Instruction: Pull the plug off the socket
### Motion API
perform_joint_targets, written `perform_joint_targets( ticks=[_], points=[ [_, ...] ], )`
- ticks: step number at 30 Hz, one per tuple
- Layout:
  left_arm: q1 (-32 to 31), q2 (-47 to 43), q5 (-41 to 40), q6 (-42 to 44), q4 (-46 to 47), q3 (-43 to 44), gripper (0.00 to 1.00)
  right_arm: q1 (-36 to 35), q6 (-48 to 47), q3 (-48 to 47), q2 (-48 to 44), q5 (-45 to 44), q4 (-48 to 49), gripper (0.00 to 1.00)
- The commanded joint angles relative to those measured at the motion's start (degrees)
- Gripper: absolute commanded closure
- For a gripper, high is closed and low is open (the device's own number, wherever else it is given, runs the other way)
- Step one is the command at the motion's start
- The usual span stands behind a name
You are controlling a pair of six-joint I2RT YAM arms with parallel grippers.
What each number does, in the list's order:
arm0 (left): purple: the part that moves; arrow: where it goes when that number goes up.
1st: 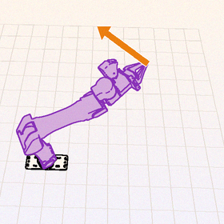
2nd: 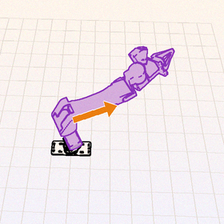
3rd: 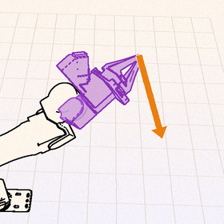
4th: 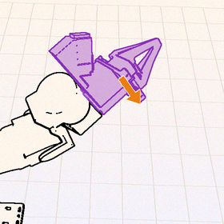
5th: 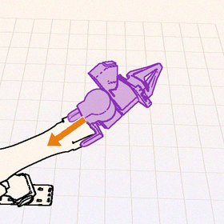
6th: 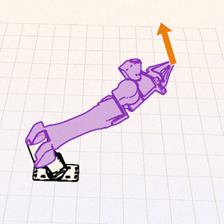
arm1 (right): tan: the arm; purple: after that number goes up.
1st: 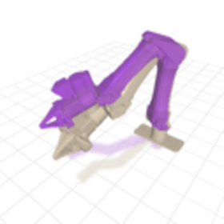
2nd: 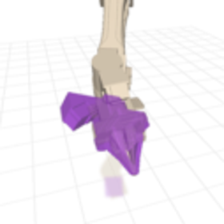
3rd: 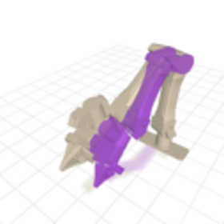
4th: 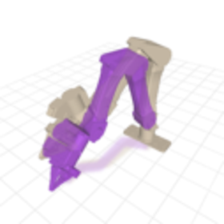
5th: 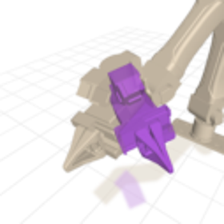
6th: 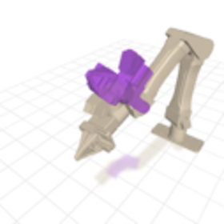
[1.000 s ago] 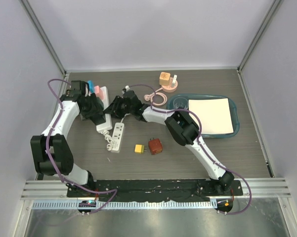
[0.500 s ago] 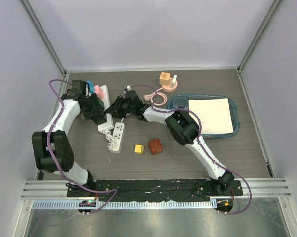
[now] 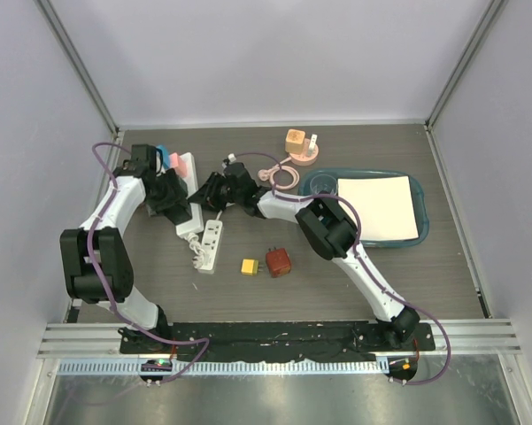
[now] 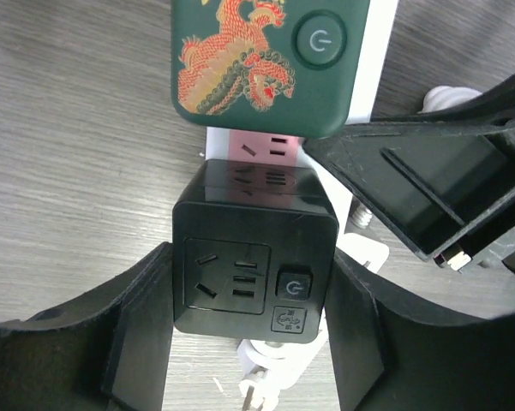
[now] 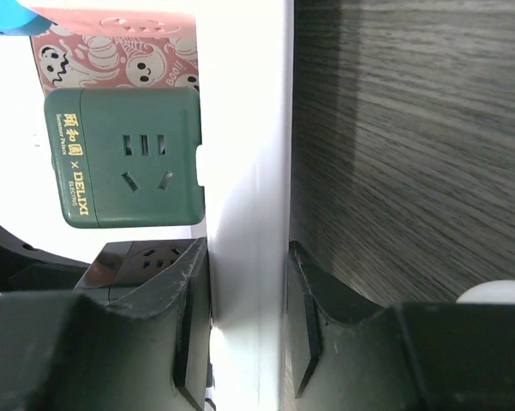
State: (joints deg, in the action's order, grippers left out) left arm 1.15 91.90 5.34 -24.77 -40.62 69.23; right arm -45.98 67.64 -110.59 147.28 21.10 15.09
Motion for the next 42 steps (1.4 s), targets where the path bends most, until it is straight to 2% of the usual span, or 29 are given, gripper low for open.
perform_joint_targets(
  ticks=[1, 2, 3, 4, 6, 13, 14, 16, 19, 20, 22, 23, 33, 39, 41, 42],
  points=[
    [-0.18, -0.14, 1.51, -0.71, 1.77, 2.22, 0.81, -0.43, 2.59, -0.34, -2.79, 2.63, 7.50, 0.92],
    [-0.27, -0.14, 1.60, -0.45, 1.77, 2.31, 0.87, -0.34, 2.68, -0.25, -2.79, 2.63, 7.58, 0.85],
    [-0.18, -0.05, 1.69, -0.45, 1.51, 2.49, 0.93, 0.01, 2.85, 0.10, -2.96, 2.63, 8.02, 0.73],
    [-0.18, -0.14, 1.60, -0.45, 1.42, 2.57, 1.00, 0.18, 3.11, 0.98, -3.05, 2.45, 8.55, 0.68],
    [-0.18, -0.40, 1.77, -0.36, 1.51, 2.49, 1.00, 0.80, 4.25, 2.56, -3.41, 2.36, 10.83, 0.62],
    [0.00, 0.03, 2.57, -0.01, 1.25, 2.66, 1.00, 1.59, 4.70, 1.95, -3.14, 2.80, 11.19, 0.61],
    [0.08, 0.04, 2.91, -0.01, 1.33, 2.66, 1.00, 1.59, 4.87, 1.78, -2.88, 3.15, 11.36, 0.53],
    [0.17, 0.04, 3.62, -0.01, 1.33, 2.75, 1.00, 1.50, 4.96, 0.64, -2.09, 3.51, 11.01, 0.49],
    [0.17, -0.14, 4.24, -0.01, 1.42, 2.66, 1.00, 1.59, 4.96, 0.37, -1.74, 3.51, 10.84, 0.54],
    [0.17, -0.31, 4.24, 0.08, 1.42, 2.66, 1.00, 1.68, 4.87, 0.37, -1.56, 3.51, 10.75, 0.68],
    [0.17, -0.40, 4.24, -0.10, 1.51, 2.66, 1.00, 1.68, 4.79, 0.28, -1.38, 2.98, 10.40, 0.85],
    [0.26, -0.58, 4.15, -0.19, 1.42, 2.92, 1.00, 1.68, 4.52, 0.28, -1.38, 2.20, 9.61, 0.97],
    [0.26, -5.05, -3.58, -2.03, -1.48, 6.88, 1.00, 2.38, 4.43, 2.65, -0.68, -3.35, 8.02, 0.99],
    [0.26, -6.29, 2.21, -2.38, -0.51, 7.24, 1.00, 2.29, 3.30, 4.23, -1.73, -6.68, 6.97, 0.99],
    [0.26, -6.82, 1.26, -2.47, -0.95, 6.53, 1.00, 2.12, 1.98, 4.41, -2.00, -8.17, 5.83, 0.99],
    [0.26, -6.65, -1.88, -2.38, -1.82, 6.96, 1.00, 2.03, -0.46, 3.72, -1.74, -8.01, 6.17, 0.99]
  ],
)
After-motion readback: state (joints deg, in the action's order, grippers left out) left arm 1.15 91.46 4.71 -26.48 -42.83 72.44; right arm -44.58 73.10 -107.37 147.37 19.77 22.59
